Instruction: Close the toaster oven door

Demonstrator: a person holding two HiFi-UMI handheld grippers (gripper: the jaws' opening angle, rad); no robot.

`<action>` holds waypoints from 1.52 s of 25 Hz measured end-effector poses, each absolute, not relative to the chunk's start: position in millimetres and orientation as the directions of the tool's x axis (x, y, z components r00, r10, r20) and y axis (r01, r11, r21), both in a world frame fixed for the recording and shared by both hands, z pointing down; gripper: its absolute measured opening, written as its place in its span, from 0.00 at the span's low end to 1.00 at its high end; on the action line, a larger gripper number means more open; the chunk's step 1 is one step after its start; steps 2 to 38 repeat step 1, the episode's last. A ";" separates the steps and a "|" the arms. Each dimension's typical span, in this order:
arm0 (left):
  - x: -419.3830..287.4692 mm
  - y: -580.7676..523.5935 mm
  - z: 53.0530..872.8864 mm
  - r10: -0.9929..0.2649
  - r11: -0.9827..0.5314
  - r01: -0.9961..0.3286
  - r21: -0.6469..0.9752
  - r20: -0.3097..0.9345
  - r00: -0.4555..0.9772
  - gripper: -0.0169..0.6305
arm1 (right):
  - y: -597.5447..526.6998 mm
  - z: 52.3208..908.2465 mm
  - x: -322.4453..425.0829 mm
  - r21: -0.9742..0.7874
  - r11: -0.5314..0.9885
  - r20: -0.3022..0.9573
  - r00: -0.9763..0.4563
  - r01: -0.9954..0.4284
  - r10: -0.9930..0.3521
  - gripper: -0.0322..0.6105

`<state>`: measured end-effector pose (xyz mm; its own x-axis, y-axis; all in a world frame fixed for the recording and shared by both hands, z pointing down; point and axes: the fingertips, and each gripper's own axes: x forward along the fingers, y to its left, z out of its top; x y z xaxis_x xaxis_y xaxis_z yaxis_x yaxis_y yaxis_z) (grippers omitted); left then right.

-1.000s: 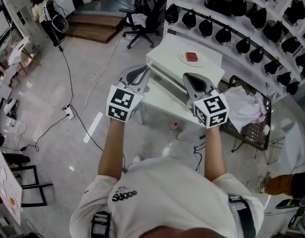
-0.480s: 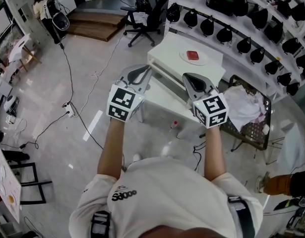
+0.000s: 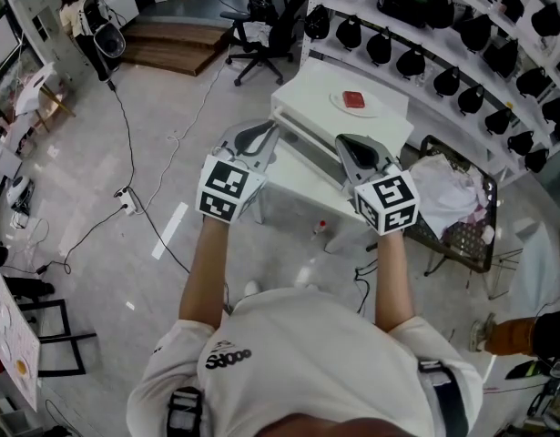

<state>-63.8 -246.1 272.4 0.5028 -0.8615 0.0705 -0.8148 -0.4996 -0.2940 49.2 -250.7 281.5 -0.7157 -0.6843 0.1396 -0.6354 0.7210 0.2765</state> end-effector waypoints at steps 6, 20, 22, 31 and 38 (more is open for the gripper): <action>-64.5 -245.6 273.8 -0.862 -0.500 -0.815 -0.294 0.072 0.503 0.09 | -250.0 282.2 48.6 0.276 0.721 0.141 -0.716 -0.635 -0.684 0.06; -64.5 -245.6 273.8 -0.862 -0.500 -0.815 -0.294 0.072 0.503 0.09 | -250.0 282.2 48.6 0.276 0.721 0.141 -0.716 -0.635 -0.684 0.06; -64.5 -245.6 273.8 -0.862 -0.500 -0.815 -0.294 0.072 0.503 0.09 | -250.0 282.2 48.6 0.276 0.721 0.141 -0.716 -0.635 -0.684 0.06; -64.5 -245.6 273.8 -0.862 -0.500 -0.815 -0.294 0.072 0.503 0.09 | -250.0 282.2 48.6 0.276 0.721 0.141 -0.716 -0.635 -0.684 0.06; -64.5 -245.6 273.8 -0.862 -0.500 -0.815 -0.294 0.072 0.503 0.09 | -250.0 282.2 48.6 0.276 0.721 0.141 -0.716 -0.635 -0.684 0.06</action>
